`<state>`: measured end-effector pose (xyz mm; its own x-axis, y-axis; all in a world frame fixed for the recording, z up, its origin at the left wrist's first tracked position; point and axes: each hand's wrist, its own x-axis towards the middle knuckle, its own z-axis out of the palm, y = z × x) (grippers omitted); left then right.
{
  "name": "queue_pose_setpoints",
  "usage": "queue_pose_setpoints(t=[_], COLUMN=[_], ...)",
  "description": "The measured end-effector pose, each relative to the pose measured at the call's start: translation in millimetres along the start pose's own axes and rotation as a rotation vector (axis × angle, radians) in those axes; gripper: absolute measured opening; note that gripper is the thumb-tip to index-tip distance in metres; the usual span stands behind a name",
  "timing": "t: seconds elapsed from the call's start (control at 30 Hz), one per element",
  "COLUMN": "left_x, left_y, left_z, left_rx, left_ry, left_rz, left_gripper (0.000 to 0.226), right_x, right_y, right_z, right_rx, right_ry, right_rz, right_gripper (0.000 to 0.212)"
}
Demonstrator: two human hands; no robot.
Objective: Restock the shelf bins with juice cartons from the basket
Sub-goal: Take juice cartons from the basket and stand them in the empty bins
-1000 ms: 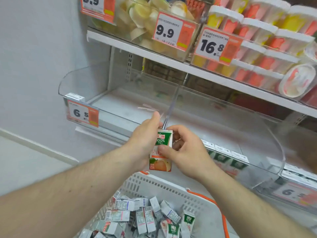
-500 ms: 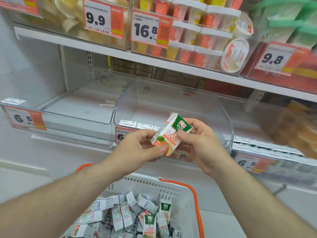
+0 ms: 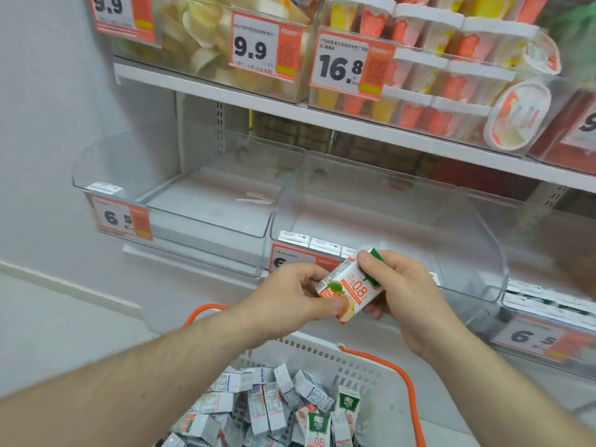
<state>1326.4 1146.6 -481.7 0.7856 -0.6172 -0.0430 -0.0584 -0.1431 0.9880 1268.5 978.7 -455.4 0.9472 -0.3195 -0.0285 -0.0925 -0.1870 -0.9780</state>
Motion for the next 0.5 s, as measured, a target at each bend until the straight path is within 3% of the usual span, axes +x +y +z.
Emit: queue_pose_setpoints(t=[0.23, 0.33, 0.43, 0.5], left_x=[-30, -39, -43, -46], left_y=[-2, -7, -16, -18], left_z=[-68, -85, -97, -101], left_rx=[-0.091, -0.109, -0.030, 0.009], left_ry=[0.098, 0.104, 0.118, 0.134], left_rz=[-0.072, -0.123, -0.104, -0.104], left_gripper=[0.044, 0.044, 0.034, 0.022], right_x=[13, 6, 2, 3], right_y=[-21, -28, -26, -21], right_z=[80, 113, 138, 149], right_rx=[0.093, 0.025, -0.052, -0.079], right_ry=[-0.035, -0.078, -0.133, -0.137], right_rz=[0.070, 0.098, 0.110, 0.140], right_gripper=[0.027, 0.025, 0.024, 0.034])
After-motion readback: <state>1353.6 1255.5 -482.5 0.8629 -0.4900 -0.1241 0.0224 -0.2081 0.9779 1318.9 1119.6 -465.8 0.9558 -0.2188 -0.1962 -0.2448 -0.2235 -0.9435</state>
